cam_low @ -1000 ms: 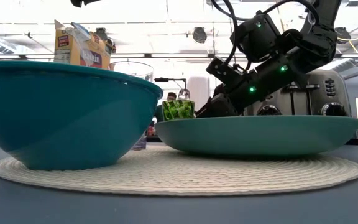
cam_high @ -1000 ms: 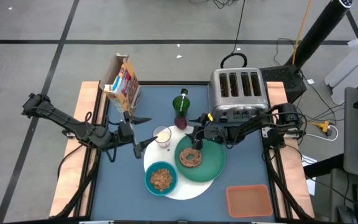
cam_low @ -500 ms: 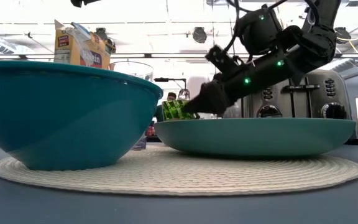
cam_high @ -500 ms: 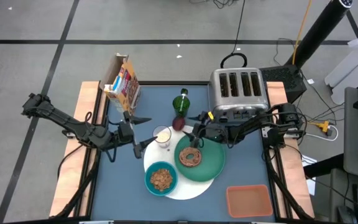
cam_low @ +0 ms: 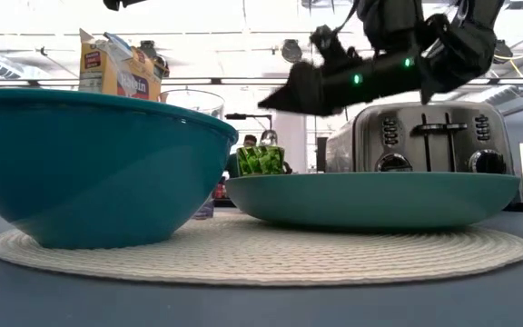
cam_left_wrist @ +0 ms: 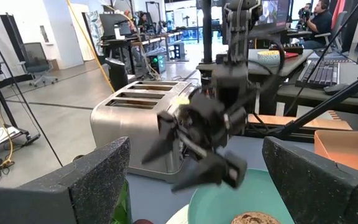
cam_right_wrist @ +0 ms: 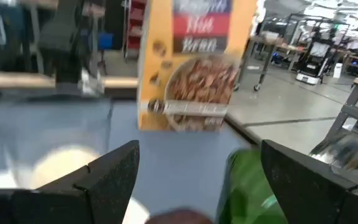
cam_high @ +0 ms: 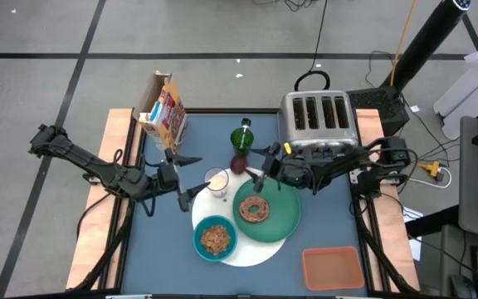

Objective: Arrange a breakfast setting
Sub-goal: Put the blue patterned spoon from the green cup on the table to the left of the white tablemat

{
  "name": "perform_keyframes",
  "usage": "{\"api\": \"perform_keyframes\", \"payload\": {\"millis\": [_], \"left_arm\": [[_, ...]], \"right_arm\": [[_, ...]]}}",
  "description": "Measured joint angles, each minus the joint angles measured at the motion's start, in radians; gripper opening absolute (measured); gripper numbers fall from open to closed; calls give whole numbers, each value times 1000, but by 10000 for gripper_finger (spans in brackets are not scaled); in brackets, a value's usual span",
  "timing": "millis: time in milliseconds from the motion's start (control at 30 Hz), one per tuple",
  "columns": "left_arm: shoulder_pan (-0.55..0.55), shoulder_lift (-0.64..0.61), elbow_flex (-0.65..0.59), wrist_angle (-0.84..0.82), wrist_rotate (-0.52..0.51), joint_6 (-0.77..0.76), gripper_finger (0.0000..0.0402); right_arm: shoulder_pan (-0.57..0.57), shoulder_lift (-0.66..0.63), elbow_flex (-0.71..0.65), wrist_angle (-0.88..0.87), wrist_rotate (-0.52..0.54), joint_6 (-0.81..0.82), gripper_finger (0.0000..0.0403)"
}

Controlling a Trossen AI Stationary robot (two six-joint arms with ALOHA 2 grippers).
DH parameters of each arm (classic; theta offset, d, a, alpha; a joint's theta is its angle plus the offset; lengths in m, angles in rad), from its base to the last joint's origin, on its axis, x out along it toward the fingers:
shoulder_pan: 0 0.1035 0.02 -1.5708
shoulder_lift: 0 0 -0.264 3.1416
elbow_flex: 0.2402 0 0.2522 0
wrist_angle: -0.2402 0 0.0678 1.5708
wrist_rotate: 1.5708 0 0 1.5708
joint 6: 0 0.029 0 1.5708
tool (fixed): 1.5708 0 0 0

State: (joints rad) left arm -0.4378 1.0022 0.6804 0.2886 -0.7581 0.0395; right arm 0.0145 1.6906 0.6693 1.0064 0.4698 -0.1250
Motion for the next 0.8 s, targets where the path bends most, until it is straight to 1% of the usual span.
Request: {"api": "perform_keyframes", "payload": {"millis": [200, 400, 567, 633, 733, 800], "left_arm": [[0, 0, 0, 0, 0, 0, 372], [0, 0, 0, 0, 0, -5, 372], [0, 0, 0, 0, 0, -5, 372], [0, 0, 0, 0, 0, -4, 372], [0, 0, 0, 0, 0, -5, 372], [0, 0, 0, 0, 0, -4, 372]], "right_arm": [[-18, -155, 0, -24, 1, 33, 325], [-26, -289, 1, -60, 1, 33, 325], [-28, -349, 1, -53, 0, 38, 325], [-34, -362, 6, -55, 0, 71, 325], [-47, -372, 41, -95, -1, 124, 325], [-56, -374, 89, -167, -2, 143, 325]]}}
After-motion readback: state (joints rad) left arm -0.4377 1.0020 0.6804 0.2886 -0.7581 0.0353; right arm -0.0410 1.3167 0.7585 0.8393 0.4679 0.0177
